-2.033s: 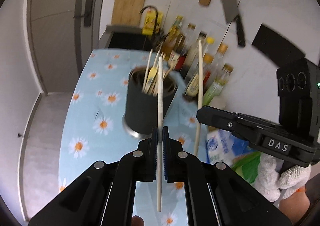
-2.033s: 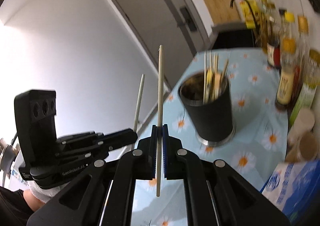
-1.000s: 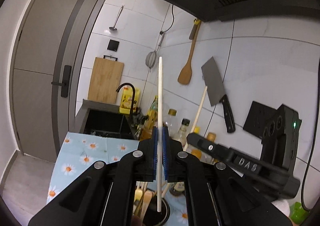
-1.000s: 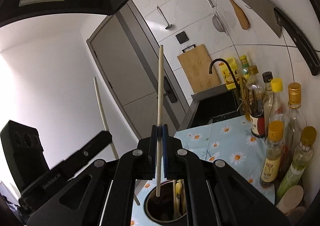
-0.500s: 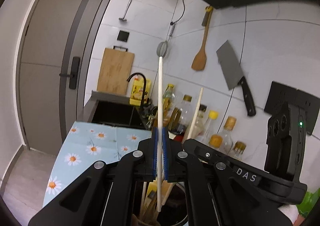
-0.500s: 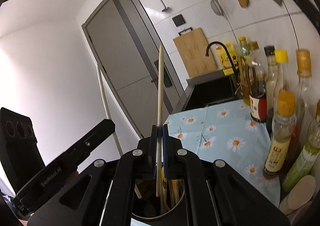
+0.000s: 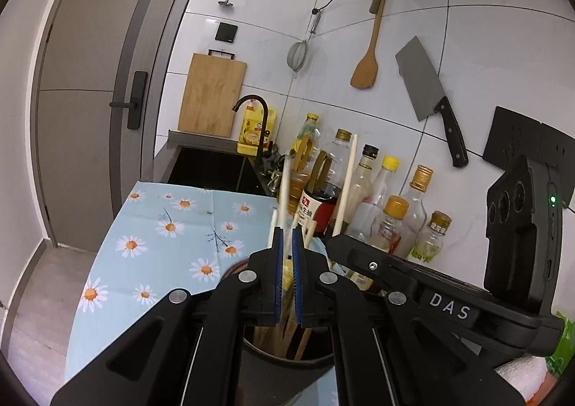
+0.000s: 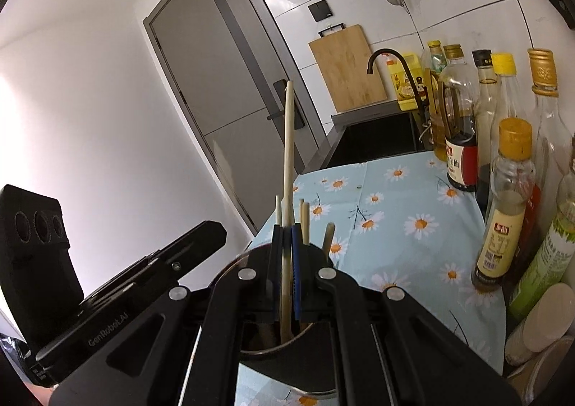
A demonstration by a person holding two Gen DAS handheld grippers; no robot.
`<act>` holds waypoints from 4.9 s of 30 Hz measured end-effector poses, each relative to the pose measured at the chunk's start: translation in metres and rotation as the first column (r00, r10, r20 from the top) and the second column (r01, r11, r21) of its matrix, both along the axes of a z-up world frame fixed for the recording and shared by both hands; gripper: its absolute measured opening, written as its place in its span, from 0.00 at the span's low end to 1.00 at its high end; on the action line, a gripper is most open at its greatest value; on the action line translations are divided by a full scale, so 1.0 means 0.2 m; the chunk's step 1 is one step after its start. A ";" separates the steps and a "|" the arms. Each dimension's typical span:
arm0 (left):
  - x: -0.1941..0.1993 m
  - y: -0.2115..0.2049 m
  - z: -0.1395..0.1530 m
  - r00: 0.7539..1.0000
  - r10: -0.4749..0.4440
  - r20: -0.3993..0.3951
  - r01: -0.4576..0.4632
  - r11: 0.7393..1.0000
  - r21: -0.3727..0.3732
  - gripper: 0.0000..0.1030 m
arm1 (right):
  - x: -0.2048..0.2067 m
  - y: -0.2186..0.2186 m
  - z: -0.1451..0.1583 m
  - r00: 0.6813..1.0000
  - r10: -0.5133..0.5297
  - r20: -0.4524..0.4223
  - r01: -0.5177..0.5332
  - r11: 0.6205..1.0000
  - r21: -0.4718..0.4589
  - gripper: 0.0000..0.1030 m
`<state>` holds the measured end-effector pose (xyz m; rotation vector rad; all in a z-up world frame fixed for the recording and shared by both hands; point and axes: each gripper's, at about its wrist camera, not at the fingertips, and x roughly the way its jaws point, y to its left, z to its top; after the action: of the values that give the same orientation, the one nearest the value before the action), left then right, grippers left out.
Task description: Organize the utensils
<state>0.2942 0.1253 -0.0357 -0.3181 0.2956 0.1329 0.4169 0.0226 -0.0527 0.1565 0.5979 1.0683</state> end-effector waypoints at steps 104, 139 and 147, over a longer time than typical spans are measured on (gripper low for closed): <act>-1.04 -0.26 -0.18 0.919 -0.111 -0.379 0.119 0.993 -0.003 0.94 | -1.25 -0.63 -0.10 0.982 -0.170 0.079 0.185 0.950 -0.250 0.95; -1.03 -0.25 -0.19 0.912 -0.129 -0.389 0.131 0.991 -0.020 0.94 | -1.24 -0.62 -0.11 0.980 -0.186 0.069 0.197 0.942 -0.271 0.95; -1.03 -0.26 -0.19 0.912 -0.129 -0.390 0.133 0.991 -0.018 0.94 | -1.23 -0.62 -0.12 0.980 -0.186 0.072 0.199 0.941 -0.273 0.95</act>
<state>0.0885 0.0737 -0.0732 -0.2601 0.7117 0.0636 0.1706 -0.1009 -0.0763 -0.0549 0.6720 0.7861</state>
